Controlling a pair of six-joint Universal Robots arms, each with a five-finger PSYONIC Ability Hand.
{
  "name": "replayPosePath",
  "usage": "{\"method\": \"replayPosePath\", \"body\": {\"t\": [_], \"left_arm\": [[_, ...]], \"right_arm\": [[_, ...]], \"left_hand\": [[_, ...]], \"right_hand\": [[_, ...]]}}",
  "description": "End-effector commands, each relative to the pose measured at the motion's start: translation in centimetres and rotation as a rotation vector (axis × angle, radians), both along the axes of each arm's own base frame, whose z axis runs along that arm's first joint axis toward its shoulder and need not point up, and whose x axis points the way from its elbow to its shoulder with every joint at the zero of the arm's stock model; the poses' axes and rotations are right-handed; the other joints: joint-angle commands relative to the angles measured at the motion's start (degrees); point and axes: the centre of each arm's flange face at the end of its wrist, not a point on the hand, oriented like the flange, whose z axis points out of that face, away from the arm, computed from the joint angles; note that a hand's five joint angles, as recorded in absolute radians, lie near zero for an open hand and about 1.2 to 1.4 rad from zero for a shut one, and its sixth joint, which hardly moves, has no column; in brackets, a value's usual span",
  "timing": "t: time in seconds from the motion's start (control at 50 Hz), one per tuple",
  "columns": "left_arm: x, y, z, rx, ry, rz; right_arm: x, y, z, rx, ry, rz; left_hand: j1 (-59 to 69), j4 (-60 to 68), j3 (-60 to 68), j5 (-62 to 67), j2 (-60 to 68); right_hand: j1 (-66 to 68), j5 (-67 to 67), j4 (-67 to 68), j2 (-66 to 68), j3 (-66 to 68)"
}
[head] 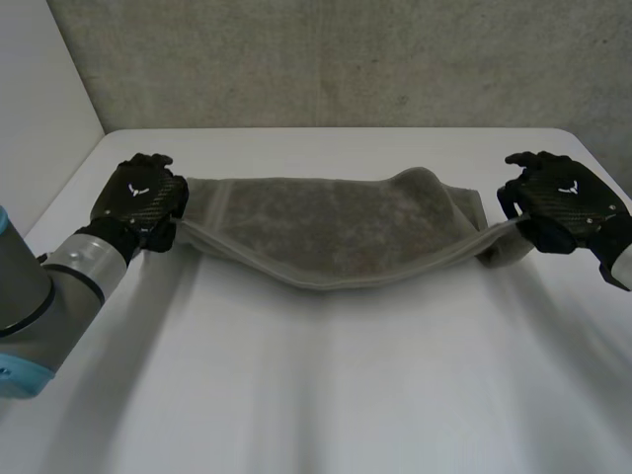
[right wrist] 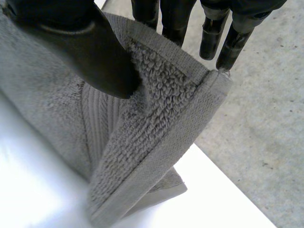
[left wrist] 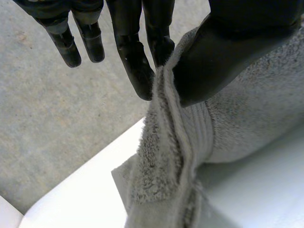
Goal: Fold the towel.
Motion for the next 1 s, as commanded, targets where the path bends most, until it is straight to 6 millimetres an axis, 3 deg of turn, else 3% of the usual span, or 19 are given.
{"method": "replayPosePath", "body": {"t": [0.02,0.16,0.2,0.34,0.4,0.46,0.54,0.7,0.82,1.0], "left_arm": [[0.6,2.3,1.0,0.065,-0.011,0.003],[1.9,5.1,2.5,0.126,-0.007,-0.018],[2.2,5.3,3.1,0.127,-0.001,-0.021],[3.4,4.9,4.4,0.140,0.013,-0.019],[3.6,4.0,5.0,0.121,0.014,-0.014],[3.3,2.8,4.3,0.142,0.013,-0.020],[2.9,-0.4,2.1,0.207,0.004,-0.022],[0.9,-4.4,-1.7,0.262,-0.007,-0.064],[0.0,-7.2,-3.7,0.255,-0.010,-0.077],[-0.6,-10.0,-4.9,0.182,-0.005,-0.068]], "right_arm": [[-1.2,2.1,2.2,0.037,-0.010,0.012],[-2.8,3.7,4.6,0.042,-0.024,0.013],[-3.4,4.3,5.7,0.046,-0.031,0.004],[-3.2,4.5,6.6,0.030,-0.022,0.045],[-3.2,4.0,6.3,0.026,-0.013,0.054],[-2.1,2.5,4.5,0.072,-0.011,0.100],[0.7,0.1,1.7,0.142,0.034,0.140],[1.5,-3.4,-2.2,0.195,0.189,0.080],[3.0,-4.6,-2.9,0.194,0.200,0.052],[2.9,-7.2,-2.8,0.127,0.094,-0.071]], "left_hand": [[4.38,-2.88,-2.46,4.00,3.65],[4.38,-2.88,-2.46,4.00,3.65],[4.38,-2.88,-2.46,4.00,3.65],[4.38,-2.88,-2.46,4.00,3.65],[4.38,-2.88,-2.46,4.00,3.65],[4.38,-2.88,-2.46,4.00,3.65],[4.38,-2.88,-2.46,4.00,3.65],[4.38,-2.88,-2.46,4.00,3.65],[4.38,-2.88,-2.46,4.00,3.65],[4.38,-2.88,-2.46,4.00,3.65]], "right_hand": [[4.54,3.49,-3.42,4.35,-0.37],[4.54,3.49,-3.42,4.35,-0.37],[4.54,3.49,-3.42,4.35,-0.37],[4.54,3.49,-3.42,4.35,-0.37],[4.54,3.49,-3.42,4.35,-0.37],[4.54,3.49,-3.42,4.35,-0.37],[4.54,3.49,-3.42,4.35,-0.37],[4.54,3.49,-3.42,4.35,-0.37],[4.54,3.49,-3.42,4.35,-0.37],[4.54,3.49,-3.42,4.35,-0.37]]}}
